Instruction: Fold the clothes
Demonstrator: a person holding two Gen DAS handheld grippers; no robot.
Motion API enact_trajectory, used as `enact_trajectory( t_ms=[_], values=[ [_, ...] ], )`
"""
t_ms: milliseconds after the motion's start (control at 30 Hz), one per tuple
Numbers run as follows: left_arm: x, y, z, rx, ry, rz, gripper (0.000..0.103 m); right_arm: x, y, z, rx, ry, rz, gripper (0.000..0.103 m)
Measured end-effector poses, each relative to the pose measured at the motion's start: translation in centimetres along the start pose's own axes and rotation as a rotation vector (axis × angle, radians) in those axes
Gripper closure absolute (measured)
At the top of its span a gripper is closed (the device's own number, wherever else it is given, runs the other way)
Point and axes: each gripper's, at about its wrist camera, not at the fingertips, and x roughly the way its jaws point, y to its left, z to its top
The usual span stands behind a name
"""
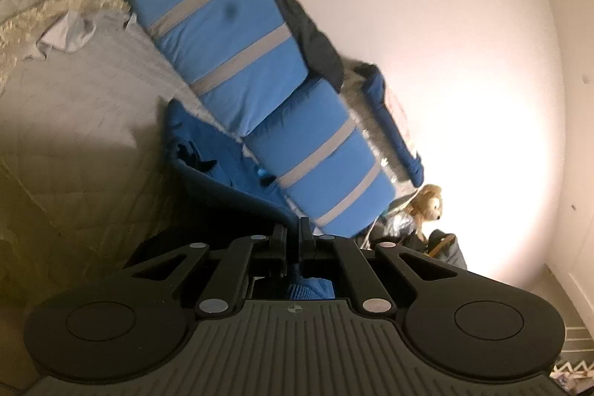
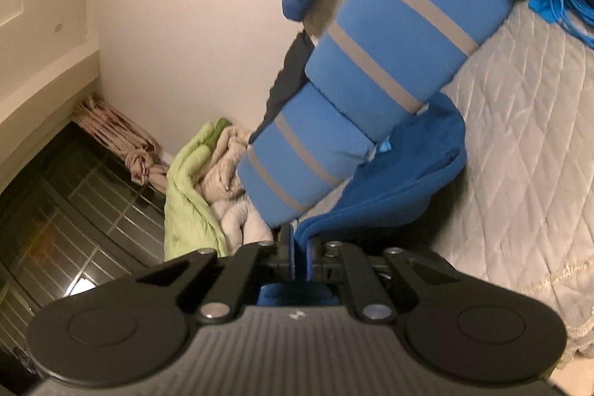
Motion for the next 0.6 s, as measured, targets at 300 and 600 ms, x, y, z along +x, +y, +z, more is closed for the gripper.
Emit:
enact_trajectory(
  t_ms=[300,600],
  values=[
    [-2.2,-1.4,-0.2,0.03,-0.046,-0.043,0.098,-2.2,1.8,-0.7,0.013,-0.045,0.077,0.096],
    [1.3,0.5,1.7,0.015,-0.036,0.024,0.098,0.7,1.7,0.1,-0.003,-0.023,-0.046,0.096]
  ],
)
